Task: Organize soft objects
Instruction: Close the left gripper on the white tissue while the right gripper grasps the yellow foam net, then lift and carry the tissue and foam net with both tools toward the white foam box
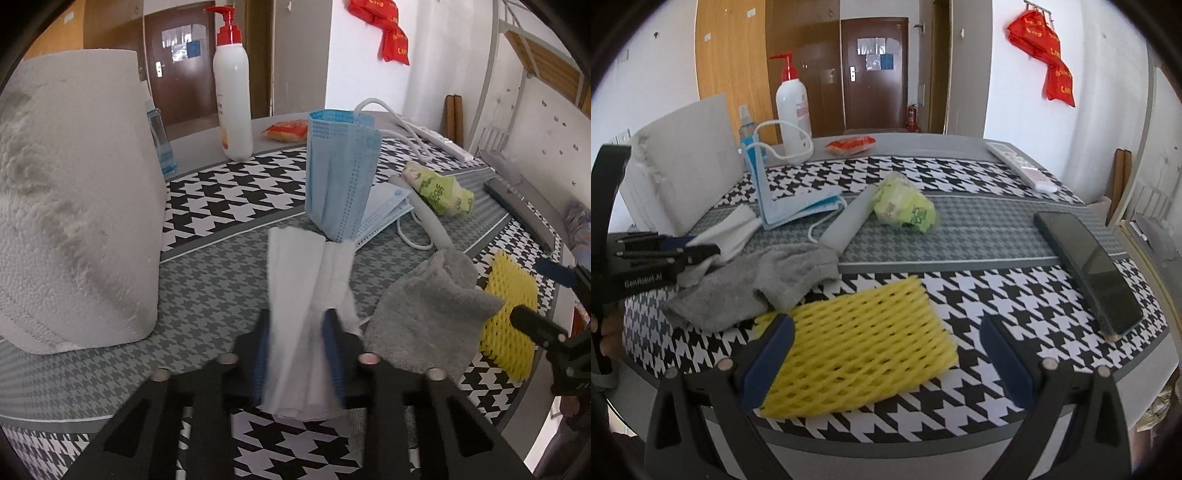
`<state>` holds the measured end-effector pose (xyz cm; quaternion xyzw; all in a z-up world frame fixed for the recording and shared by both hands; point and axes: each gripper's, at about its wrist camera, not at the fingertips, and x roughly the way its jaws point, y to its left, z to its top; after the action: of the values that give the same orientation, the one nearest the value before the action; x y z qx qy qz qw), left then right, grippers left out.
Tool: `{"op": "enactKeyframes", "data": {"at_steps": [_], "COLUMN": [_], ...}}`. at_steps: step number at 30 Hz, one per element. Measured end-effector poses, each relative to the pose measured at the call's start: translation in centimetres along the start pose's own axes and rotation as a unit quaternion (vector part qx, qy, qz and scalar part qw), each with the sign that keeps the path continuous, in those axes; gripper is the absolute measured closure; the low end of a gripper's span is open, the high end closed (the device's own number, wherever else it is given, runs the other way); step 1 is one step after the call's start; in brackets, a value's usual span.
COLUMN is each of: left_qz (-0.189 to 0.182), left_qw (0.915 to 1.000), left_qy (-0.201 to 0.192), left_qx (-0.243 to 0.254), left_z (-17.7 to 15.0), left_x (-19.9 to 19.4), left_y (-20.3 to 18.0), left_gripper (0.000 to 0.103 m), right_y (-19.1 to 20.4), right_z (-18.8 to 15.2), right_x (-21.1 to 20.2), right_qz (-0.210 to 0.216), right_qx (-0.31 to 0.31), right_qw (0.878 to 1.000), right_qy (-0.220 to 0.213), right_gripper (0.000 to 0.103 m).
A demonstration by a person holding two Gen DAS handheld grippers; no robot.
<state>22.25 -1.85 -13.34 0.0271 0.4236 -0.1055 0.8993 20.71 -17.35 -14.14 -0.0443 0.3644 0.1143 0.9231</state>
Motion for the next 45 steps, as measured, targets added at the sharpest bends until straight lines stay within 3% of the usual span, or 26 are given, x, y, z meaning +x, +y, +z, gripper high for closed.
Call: {"op": "enactKeyframes", "data": {"at_steps": [5,19,21,29,32,45], "left_qz": [-0.009,-0.026,-0.027,-0.028,-0.032,-0.026], "left_qw": [0.9999,0.9985,0.9982,0.9975,0.9966,0.9919], "left_qy": [-0.006,-0.049,-0.053,-0.065,-0.076,-0.124], "left_qx": [-0.002,0.003,0.002,0.001,0.005,0.007], "left_z": [-0.1,-0.4,-0.6,-0.9,-0.9,-1.2], "left_x": [-0.3,-2.7,-2.9,-3.8,-4.7,-8.9], "left_y": [0.0,0.1,0.3,0.5,0.5,0.5], "left_gripper": [0.090,0.090,0.090,0.090,0.090,0.090], "right_y": [0.3,0.0,0.2,1.0,1.2,1.8], "right_z": [-0.3,-0.6,-0.5,0.0,0.3,1.6], "right_x": [0.1,0.1,0.1,0.0,-0.8,-5.4], "right_qz": [-0.010,0.014,0.016,0.050,0.052,0.046], "right_qx": [-0.003,0.038,0.039,0.043,0.042,0.029], "right_qw": [1.000,0.999,0.999,0.997,0.998,0.998], "right_qy": [0.011,0.032,0.032,0.030,0.018,-0.035], "right_gripper": [0.004,0.024,0.029,0.073,0.078,0.079]}}
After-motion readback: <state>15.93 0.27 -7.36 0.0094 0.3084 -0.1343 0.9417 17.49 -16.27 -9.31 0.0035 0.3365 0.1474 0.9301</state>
